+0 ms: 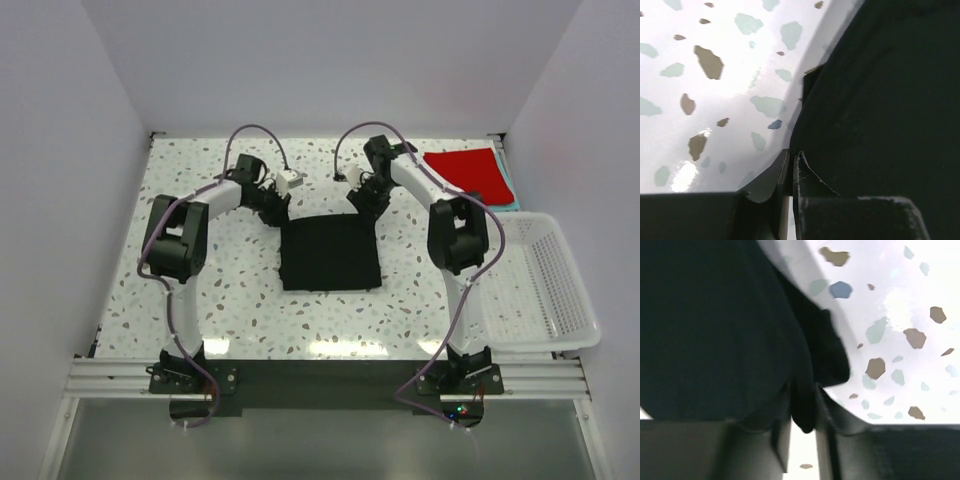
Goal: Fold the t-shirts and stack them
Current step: Fold the tshirt
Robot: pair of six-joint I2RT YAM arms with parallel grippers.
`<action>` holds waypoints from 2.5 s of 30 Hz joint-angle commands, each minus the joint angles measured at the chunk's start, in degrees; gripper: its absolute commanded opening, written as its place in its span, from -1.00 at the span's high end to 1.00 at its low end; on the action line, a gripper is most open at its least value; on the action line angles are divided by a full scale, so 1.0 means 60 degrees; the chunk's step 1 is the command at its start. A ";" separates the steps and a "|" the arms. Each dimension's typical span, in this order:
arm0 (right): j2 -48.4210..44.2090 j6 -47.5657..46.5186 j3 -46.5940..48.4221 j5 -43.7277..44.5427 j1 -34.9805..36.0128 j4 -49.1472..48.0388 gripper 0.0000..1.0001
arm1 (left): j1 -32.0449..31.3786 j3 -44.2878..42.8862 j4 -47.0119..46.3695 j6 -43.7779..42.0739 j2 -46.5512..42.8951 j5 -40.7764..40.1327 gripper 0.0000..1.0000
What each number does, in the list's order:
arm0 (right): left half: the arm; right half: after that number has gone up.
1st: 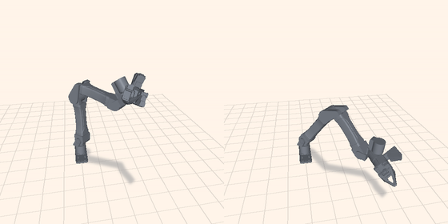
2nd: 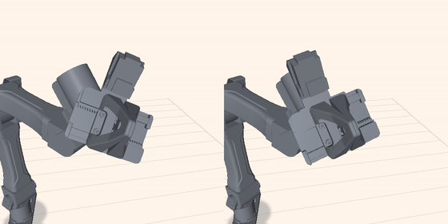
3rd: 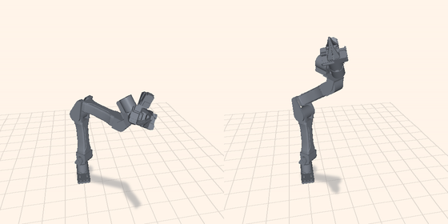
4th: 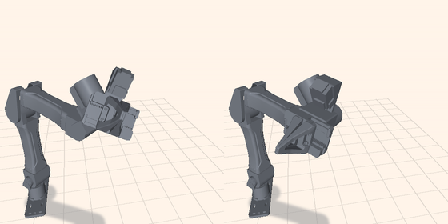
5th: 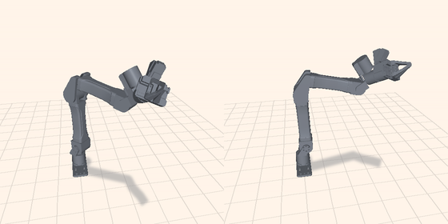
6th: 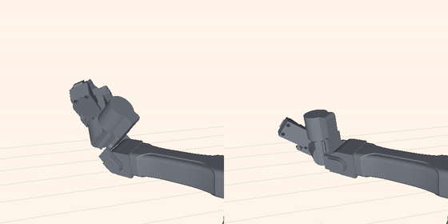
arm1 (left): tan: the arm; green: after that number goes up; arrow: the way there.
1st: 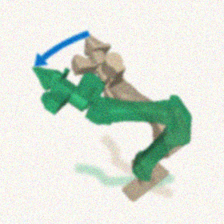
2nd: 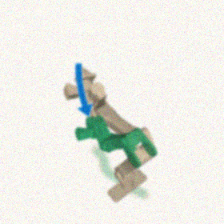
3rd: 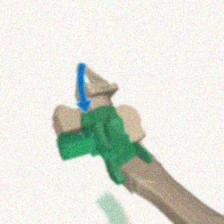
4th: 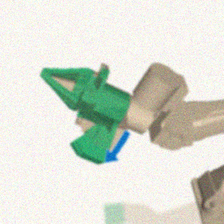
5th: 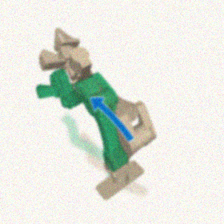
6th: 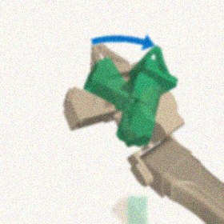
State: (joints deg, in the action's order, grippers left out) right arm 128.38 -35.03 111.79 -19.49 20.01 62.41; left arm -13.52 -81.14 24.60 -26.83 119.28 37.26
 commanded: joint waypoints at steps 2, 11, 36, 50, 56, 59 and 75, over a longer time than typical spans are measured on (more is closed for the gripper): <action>0.0269 0.0737 0.0382 0.0713 -0.0142 -0.0952 0.27 | 0.0246 -0.0495 -0.0684 0.0457 0.0392 -0.0831 1.00; -0.0931 0.2306 -0.0043 0.1315 -0.0463 -0.2111 -0.51 | 0.0787 -0.0920 -0.1155 0.1276 0.0174 -0.0543 0.40; -0.2137 0.6438 -0.6252 -0.6288 0.1076 -0.4337 -0.97 | -0.0473 0.5746 -0.3880 0.5820 -0.2516 0.4556 -1.00; -0.2686 0.2776 -0.5363 -0.7387 -0.0595 0.0084 -0.97 | 0.0935 0.4971 0.0247 0.1559 -0.2852 0.4879 -1.00; -0.2664 0.4824 -0.3706 -0.6570 -0.0801 -0.1961 -0.97 | 0.0731 0.3301 -0.1123 0.3590 -0.3798 0.4529 -1.00; -0.1859 0.5470 -0.3003 -0.6318 -0.0859 -0.2871 -0.96 | 0.0306 0.2540 -0.2238 0.4397 -0.3110 0.3987 -1.00; 0.1777 0.7416 -0.1564 -0.7225 -0.1943 -0.5506 -0.87 | 0.0788 0.1789 -0.8987 1.0005 0.1723 0.4234 -0.54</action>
State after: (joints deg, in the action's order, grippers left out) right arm 136.57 5.72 102.89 -64.64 8.86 36.64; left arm -10.57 -70.65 -18.59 25.23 125.89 64.14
